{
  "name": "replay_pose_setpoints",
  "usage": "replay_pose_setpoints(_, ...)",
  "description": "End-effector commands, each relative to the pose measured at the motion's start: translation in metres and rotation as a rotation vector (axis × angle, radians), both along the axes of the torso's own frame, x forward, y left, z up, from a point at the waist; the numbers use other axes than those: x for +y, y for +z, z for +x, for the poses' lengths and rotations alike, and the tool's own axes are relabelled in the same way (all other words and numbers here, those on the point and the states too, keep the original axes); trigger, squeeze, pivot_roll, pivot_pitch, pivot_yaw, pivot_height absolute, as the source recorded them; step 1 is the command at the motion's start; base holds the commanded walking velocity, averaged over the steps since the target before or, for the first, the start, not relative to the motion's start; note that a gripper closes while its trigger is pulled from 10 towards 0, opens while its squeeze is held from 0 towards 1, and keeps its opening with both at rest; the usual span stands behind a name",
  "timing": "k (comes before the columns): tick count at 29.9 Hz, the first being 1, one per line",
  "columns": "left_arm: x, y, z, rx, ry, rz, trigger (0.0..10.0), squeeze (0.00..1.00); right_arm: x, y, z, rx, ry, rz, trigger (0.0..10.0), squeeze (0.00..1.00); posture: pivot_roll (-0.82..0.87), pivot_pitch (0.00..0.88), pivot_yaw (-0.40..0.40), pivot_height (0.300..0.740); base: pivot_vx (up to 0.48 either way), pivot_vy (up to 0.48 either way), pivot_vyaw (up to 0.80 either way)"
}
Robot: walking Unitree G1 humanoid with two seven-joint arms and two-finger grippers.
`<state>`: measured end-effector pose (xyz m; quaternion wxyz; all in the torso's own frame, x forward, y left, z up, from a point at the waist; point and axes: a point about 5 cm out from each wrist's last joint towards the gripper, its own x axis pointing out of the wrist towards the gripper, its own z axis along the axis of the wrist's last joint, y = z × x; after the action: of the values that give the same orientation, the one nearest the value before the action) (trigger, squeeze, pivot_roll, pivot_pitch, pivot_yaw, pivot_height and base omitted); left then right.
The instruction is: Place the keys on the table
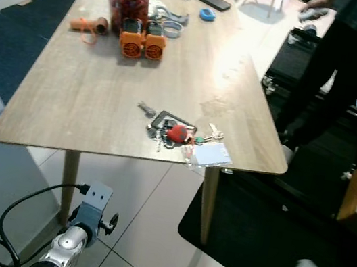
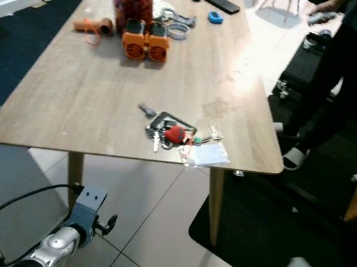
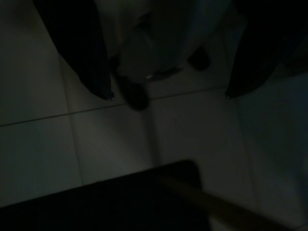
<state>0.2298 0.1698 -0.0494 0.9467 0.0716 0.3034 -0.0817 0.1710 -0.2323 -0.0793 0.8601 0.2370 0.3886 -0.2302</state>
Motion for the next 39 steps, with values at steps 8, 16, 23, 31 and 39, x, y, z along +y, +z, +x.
replay_pose_setpoints(8,0.0,-0.003,-0.003,0.032,0.019,-0.022,10.0,0.0,0.029,-0.006,-0.001,-0.013,0.143,0.03,10.0,0.0,0.05,0.071,-0.005,0.74,0.0,0.0,0.0)
replay_pose_setpoints(16,0.001,-0.006,-0.007,0.051,0.036,-0.023,10.0,0.0,0.037,-0.007,0.0,-0.001,0.24,0.024,10.0,0.0,0.04,0.06,-0.006,0.74,0.0,0.0,0.0)
replay_pose_setpoints(23,0.0,-0.006,-0.007,0.044,0.032,-0.016,10.0,0.0,0.043,-0.006,0.002,-0.002,0.427,-0.063,10.0,0.0,0.04,0.053,-0.016,0.74,0.0,0.0,0.23)
replay_pose_setpoints(31,0.001,-0.008,-0.009,0.053,0.038,-0.016,10.0,0.0,0.051,-0.006,0.003,-0.002,0.498,-0.059,10.0,0.0,0.04,0.052,-0.02,0.74,0.0,0.0,0.8)
replay_pose_setpoints(39,0.002,-0.008,-0.009,0.055,0.042,-0.012,10.0,0.0,0.054,-0.008,0.0,0.005,0.537,-0.061,10.0,0.0,0.04,0.052,-0.022,0.74,0.0,0.0,0.8)
